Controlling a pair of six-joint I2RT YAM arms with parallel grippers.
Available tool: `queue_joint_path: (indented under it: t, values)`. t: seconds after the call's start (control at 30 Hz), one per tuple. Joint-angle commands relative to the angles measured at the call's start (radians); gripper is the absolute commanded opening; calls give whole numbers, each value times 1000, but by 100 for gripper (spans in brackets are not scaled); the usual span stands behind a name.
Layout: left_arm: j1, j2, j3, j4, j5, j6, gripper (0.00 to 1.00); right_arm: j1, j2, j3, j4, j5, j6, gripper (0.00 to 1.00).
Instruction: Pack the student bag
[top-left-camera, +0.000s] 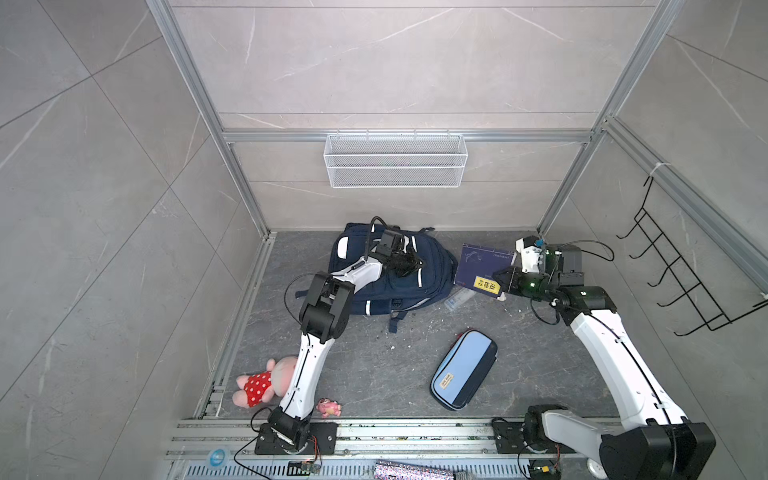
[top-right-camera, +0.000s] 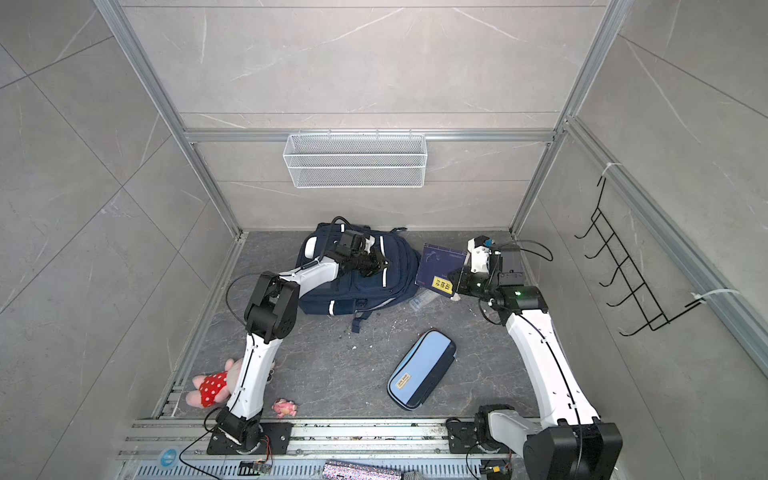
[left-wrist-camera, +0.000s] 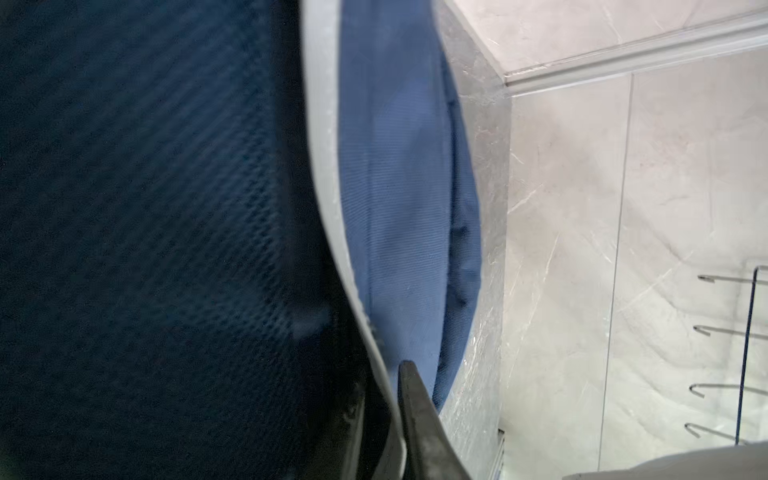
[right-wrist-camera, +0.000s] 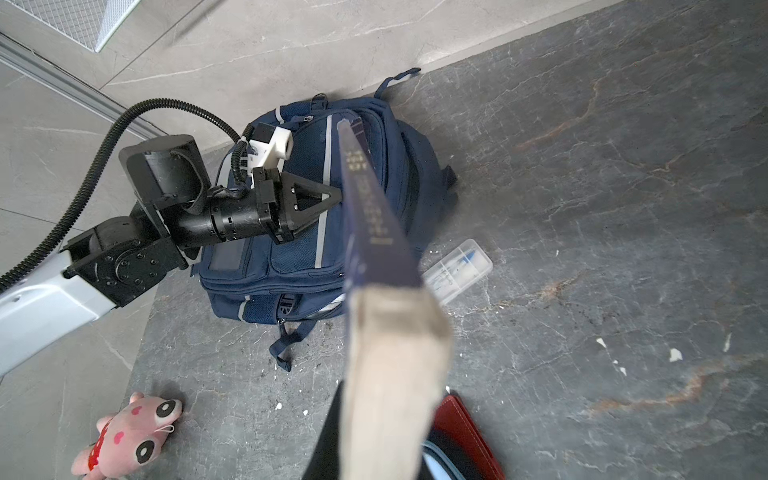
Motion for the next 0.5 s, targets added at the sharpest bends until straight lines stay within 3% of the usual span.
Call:
queue_joint_path:
  t: [0.0,0.1,0.3,0.47]
  values:
    - [-13,-8,15,88,65,-14,12,-5,1,19,10,1,-19,0]
    - [-11,-24,0,107,80,-14,0,-6,10,24,15,3,-19,0]
    - [16,-131,-98,191,114,-29,0,-14,8,21,19,21,-1,0]
    - [71,-249,-182,266,255,-13,0,-51,53,108,-67,3,92,0]
